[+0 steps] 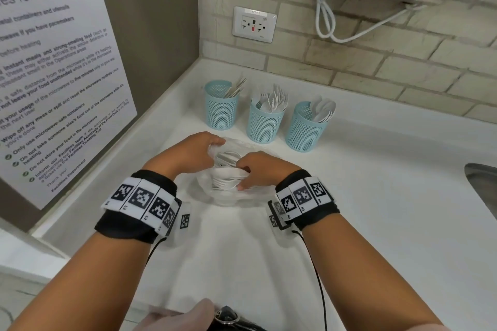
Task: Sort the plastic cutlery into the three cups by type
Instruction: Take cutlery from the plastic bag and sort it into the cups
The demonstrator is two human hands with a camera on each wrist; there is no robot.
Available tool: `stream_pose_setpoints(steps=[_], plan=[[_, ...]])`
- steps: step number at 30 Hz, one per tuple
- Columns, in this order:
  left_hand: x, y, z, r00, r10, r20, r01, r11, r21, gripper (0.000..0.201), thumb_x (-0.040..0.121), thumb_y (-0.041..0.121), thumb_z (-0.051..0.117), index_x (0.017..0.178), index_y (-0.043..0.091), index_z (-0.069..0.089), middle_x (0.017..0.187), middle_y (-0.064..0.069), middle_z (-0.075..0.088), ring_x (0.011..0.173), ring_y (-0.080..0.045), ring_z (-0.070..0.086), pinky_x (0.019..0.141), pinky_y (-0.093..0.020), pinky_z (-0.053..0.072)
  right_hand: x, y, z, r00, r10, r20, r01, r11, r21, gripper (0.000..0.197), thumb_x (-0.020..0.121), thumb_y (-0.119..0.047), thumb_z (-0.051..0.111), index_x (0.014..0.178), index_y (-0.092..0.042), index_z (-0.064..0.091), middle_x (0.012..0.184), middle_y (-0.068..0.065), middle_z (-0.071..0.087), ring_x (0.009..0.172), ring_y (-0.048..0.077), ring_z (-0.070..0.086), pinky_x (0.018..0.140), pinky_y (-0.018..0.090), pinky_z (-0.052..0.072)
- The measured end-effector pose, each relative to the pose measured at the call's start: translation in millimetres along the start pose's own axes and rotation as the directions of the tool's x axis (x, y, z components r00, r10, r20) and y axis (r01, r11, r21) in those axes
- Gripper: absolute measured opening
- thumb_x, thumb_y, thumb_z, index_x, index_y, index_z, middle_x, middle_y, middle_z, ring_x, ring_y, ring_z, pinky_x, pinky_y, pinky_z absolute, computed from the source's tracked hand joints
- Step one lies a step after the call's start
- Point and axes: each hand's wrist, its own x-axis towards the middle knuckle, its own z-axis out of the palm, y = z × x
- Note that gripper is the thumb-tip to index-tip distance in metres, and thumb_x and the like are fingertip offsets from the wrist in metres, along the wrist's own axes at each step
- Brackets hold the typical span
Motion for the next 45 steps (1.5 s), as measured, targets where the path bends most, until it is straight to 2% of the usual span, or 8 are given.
stream_pose_setpoints(steps=[7, 12, 15, 27, 30, 35, 41, 45], plan=[[1, 0, -6, 1.000, -0.028, 0.000, 0.028, 1.000, 0.010, 0.058, 0.086, 0.009, 0.059, 0.140, 0.022, 0.042, 0.145, -0.003, 0.039, 0.130, -0.022, 0.039, 0.102, -0.027, 0.034, -12, 20, -23, 0.995, -0.016, -0.099, 0.043, 0.960, 0.278, 0.013, 0.081, -0.018, 0.071, 0.074, -0.024, 0.061, 0.074, -0.008, 0.061, 0.069, 0.007, 0.055, 0.069, 0.022, 0.041], [7, 21, -2, 0.995, 0.090, -0.045, -0.101, 0.913, -0.394, 0.063, 0.084, 0.019, 0.068, 0.141, 0.016, 0.041, 0.135, -0.002, 0.052, 0.128, -0.017, 0.045, 0.105, -0.029, 0.037, -11, 23, -41, 0.922, 0.090, -0.378, 0.311, 0.412, 0.857, 0.010, 0.091, -0.006, 0.055, 0.092, -0.014, 0.060, 0.075, -0.003, 0.073, 0.075, 0.008, 0.070, 0.077, 0.025, 0.056], [15, 35, 8, 0.983, 0.170, 0.065, -0.092, 0.774, -0.626, 0.038, 0.092, 0.024, 0.057, 0.130, 0.016, 0.054, 0.117, -0.003, 0.067, 0.113, -0.016, 0.061, 0.102, -0.033, 0.044, -3, 16, -45, 0.906, 0.158, -0.393, 0.342, 0.274, 0.899, 0.012, 0.095, -0.010, 0.049, 0.103, -0.009, 0.058, 0.088, 0.000, 0.072, 0.081, 0.011, 0.069, 0.077, 0.026, 0.057], [26, 36, 32, 0.982, 0.104, 0.158, 0.108, 0.379, -0.919, 0.025, 0.099, 0.030, 0.041, 0.100, 0.010, 0.056, 0.065, -0.001, 0.053, 0.050, -0.006, 0.055, 0.047, -0.018, 0.050, 4, 14, -30, 0.958, 0.146, -0.248, 0.204, 0.265, 0.943, 0.020, 0.099, -0.029, 0.042, 0.103, -0.015, 0.057, 0.100, -0.006, 0.068, 0.074, 0.004, 0.064, 0.076, 0.027, 0.051], [27, 34, 34, 0.992, 0.052, 0.117, 0.084, 0.429, -0.899, 0.022, 0.100, 0.026, 0.041, 0.102, 0.011, 0.057, 0.069, -0.001, 0.051, 0.051, -0.006, 0.048, 0.040, -0.014, 0.041, 7, 12, -28, 0.914, 0.258, -0.314, 0.207, 0.369, 0.906, 0.023, 0.095, -0.032, 0.053, 0.108, -0.013, 0.055, 0.097, 0.004, 0.066, 0.072, 0.009, 0.062, 0.076, 0.030, 0.052], [28, 31, 36, 0.999, -0.049, 0.012, 0.036, 0.542, -0.840, 0.017, 0.099, 0.019, 0.045, 0.112, 0.012, 0.054, 0.079, -0.004, 0.062, 0.059, -0.009, 0.052, 0.043, -0.015, 0.042, 13, 14, -27, 0.672, 0.516, -0.531, 0.336, 0.426, 0.840, 0.058, 0.084, -0.018, 0.070, 0.129, -0.013, 0.034, 0.080, -0.001, 0.056, 0.069, 0.006, 0.054, 0.064, 0.014, 0.045], [28, 26, 39, 0.999, -0.054, -0.004, 0.027, 0.557, -0.830, 0.018, 0.096, 0.017, 0.052, 0.112, 0.013, 0.058, 0.084, -0.003, 0.069, 0.057, -0.004, 0.062, 0.053, -0.019, 0.045, 17, 18, -27, 0.664, 0.426, -0.615, 0.315, 0.586, 0.746, 0.053, 0.079, -0.019, 0.074, 0.124, -0.011, 0.048, 0.101, -0.001, 0.058, 0.073, 0.002, 0.054, 0.068, 0.015, 0.048], [28, 25, 42, 0.997, -0.070, -0.012, 0.031, 0.571, -0.820, 0.021, 0.096, 0.021, 0.051, 0.114, 0.013, 0.059, 0.084, 0.001, 0.067, 0.061, -0.006, 0.056, 0.049, -0.015, 0.043, 17, 18, -28, 0.708, 0.452, -0.543, 0.273, 0.534, 0.800, 0.042, 0.084, -0.013, 0.069, 0.120, -0.007, 0.049, 0.080, -0.001, 0.059, 0.061, 0.007, 0.055, 0.050, 0.013, 0.049]])
